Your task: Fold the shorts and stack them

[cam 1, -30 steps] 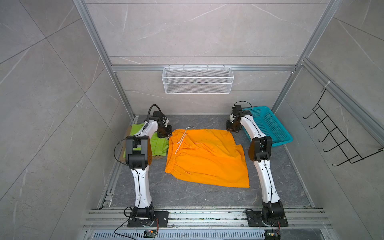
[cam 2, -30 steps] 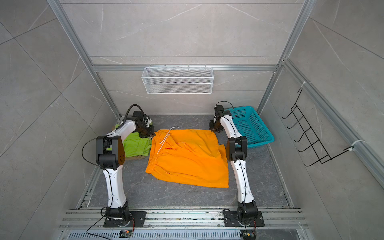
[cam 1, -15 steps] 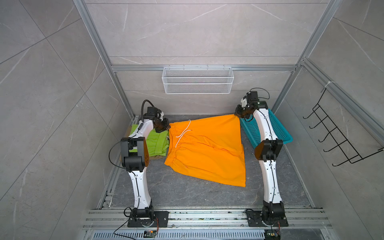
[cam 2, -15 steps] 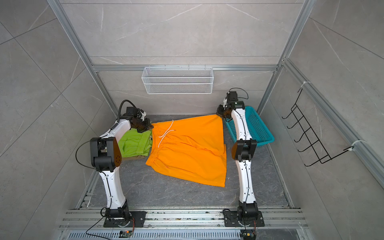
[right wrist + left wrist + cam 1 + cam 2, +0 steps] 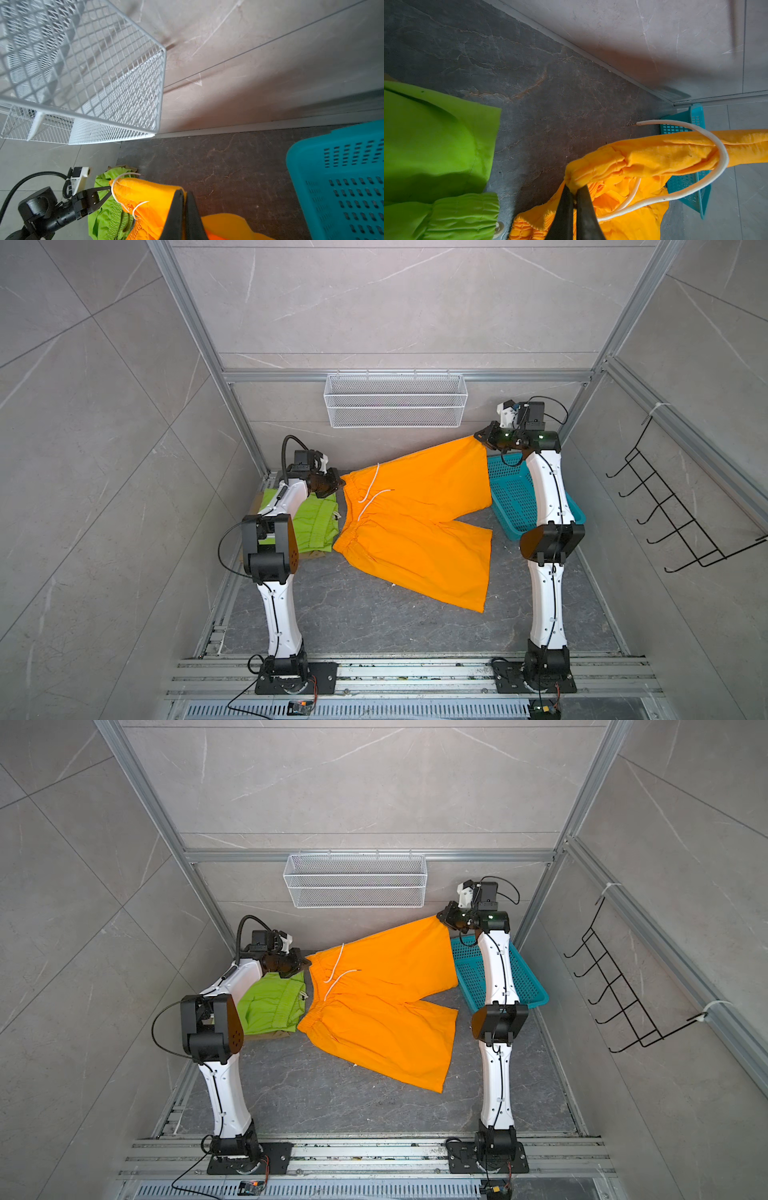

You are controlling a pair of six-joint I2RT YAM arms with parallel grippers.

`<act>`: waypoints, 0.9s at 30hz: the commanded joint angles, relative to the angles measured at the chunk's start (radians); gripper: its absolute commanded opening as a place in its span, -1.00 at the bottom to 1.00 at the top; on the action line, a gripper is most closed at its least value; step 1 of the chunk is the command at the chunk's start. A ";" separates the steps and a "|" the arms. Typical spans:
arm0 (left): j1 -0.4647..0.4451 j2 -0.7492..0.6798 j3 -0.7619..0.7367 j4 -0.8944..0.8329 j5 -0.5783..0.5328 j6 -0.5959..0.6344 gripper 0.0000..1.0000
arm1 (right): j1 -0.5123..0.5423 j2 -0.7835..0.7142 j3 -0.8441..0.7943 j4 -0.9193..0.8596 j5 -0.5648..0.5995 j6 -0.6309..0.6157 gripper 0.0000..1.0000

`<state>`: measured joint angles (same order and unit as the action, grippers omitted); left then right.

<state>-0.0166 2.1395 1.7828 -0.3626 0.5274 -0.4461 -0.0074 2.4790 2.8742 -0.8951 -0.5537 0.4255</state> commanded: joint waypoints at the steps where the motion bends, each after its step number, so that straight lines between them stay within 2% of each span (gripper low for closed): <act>1: 0.025 -0.070 -0.014 0.031 0.013 -0.007 -1.00 | -0.009 -0.082 -0.007 -0.121 -0.033 -0.068 -1.00; 5: 0.027 -0.077 -0.032 0.048 0.029 -0.001 -1.00 | 0.034 -0.200 -0.158 -0.213 0.031 -0.184 -1.00; 7: 0.027 -0.087 -0.051 0.071 0.037 -0.010 -1.00 | 0.046 -0.340 -0.403 -0.116 0.061 -0.191 -1.00; 10: 0.027 -0.114 -0.089 0.107 0.042 -0.015 -1.00 | 0.045 -0.578 -0.773 0.116 0.076 -0.133 -1.00; 15: 0.027 -0.169 -0.147 0.108 0.044 -0.002 -1.00 | 0.047 -0.805 -1.174 0.243 0.057 -0.093 -1.00; 19: 0.027 -0.271 -0.289 0.175 0.033 -0.022 -1.00 | 0.050 -0.967 -1.517 0.354 0.056 -0.033 -1.00; 23: 0.027 -0.388 -0.428 0.180 -0.005 -0.019 -1.00 | 0.054 -1.106 -1.774 0.413 0.043 0.003 -1.00; 27: 0.027 -0.520 -0.649 0.240 -0.046 -0.075 -0.84 | 0.077 -1.188 -2.025 0.473 0.042 0.039 -1.00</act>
<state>0.0025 1.7050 1.2236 -0.1844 0.5274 -0.4736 0.0547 1.3449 0.9409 -0.4980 -0.5068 0.4229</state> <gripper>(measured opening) 0.077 0.051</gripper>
